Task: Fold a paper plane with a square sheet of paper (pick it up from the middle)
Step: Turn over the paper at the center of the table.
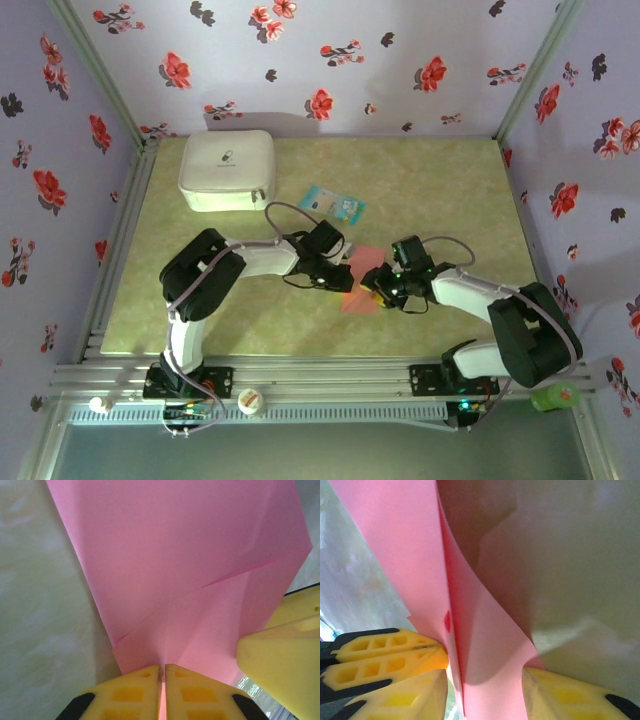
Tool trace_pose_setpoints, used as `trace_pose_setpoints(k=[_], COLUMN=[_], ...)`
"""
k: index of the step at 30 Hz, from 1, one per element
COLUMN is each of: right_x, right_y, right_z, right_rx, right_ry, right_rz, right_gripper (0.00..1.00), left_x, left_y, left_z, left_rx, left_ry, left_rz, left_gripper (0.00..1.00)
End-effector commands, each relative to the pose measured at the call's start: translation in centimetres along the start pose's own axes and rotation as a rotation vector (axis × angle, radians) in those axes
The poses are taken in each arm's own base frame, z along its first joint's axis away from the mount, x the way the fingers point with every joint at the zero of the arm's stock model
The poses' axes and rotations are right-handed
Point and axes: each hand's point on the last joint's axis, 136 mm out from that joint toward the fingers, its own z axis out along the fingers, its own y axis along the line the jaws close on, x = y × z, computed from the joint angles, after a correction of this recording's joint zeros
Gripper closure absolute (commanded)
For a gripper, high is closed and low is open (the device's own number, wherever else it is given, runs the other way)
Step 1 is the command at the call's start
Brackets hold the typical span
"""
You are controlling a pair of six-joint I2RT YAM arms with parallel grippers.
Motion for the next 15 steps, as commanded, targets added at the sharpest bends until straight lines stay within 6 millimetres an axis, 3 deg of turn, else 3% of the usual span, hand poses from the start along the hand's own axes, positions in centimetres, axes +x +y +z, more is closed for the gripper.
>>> trace_pose_setpoints(k=[1,7,15], right_x=[-0.5,0.0,2.2], right_y=[0.0,-1.3,-1.9], right_z=[-0.4,-1.9,-1.6], right_rx=[0.023,0.093,0.039], right_ry=[-0.032,-0.041,0.039], right_rz=[-0.033,-0.048,-0.026], right_gripper=[0.55,0.48,0.52], left_x=[1.6,1.3,0.9], left_y=[1.5,1.5,1.1], left_z=[0.4,0.4,0.1], left_rx=[-0.061,-0.065,-0.058], left_ry=[0.029,0.013,0.002], left_rz=[-0.034,-0.051,-0.055], left_gripper=[0.88,0.89,0.89])
